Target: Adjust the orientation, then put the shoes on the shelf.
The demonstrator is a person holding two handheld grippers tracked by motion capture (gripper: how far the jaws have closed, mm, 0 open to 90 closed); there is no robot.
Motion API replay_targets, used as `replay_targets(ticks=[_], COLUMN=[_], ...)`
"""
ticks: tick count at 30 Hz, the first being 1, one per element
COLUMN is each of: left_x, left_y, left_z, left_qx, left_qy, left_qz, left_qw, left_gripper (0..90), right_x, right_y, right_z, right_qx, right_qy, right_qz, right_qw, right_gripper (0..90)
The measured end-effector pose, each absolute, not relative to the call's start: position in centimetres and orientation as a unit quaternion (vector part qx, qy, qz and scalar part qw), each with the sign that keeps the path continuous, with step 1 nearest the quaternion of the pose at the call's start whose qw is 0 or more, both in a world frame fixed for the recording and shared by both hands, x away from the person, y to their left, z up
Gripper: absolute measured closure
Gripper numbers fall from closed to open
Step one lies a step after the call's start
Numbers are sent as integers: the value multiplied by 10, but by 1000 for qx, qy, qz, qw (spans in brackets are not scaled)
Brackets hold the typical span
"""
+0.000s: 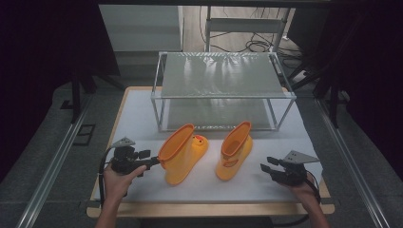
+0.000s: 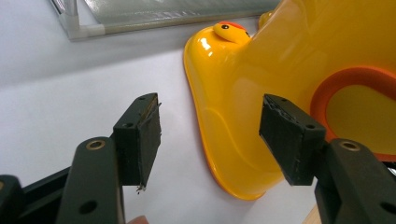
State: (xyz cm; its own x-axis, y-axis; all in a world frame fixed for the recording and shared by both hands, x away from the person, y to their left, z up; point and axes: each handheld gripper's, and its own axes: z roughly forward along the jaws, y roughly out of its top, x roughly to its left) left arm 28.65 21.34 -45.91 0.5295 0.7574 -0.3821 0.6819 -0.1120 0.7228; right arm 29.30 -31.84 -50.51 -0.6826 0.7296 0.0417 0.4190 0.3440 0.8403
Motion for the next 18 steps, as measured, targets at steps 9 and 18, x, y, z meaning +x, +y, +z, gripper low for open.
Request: replay_targets(ticks=[9,18], left_x=[286,288], left_y=[218,229], left_z=[-446,-409], left_qx=[740,745], left_qy=[476,452], left_qz=[29,4], left_qw=[474,490], left_gripper=[388,412], right_x=[294,295], right_y=[-321,-321], right_z=[-504,-506], right_qx=[366,371], right_qy=[796,796], right_qz=[448,443], right_qw=[178,177], right_gripper=[524,522])
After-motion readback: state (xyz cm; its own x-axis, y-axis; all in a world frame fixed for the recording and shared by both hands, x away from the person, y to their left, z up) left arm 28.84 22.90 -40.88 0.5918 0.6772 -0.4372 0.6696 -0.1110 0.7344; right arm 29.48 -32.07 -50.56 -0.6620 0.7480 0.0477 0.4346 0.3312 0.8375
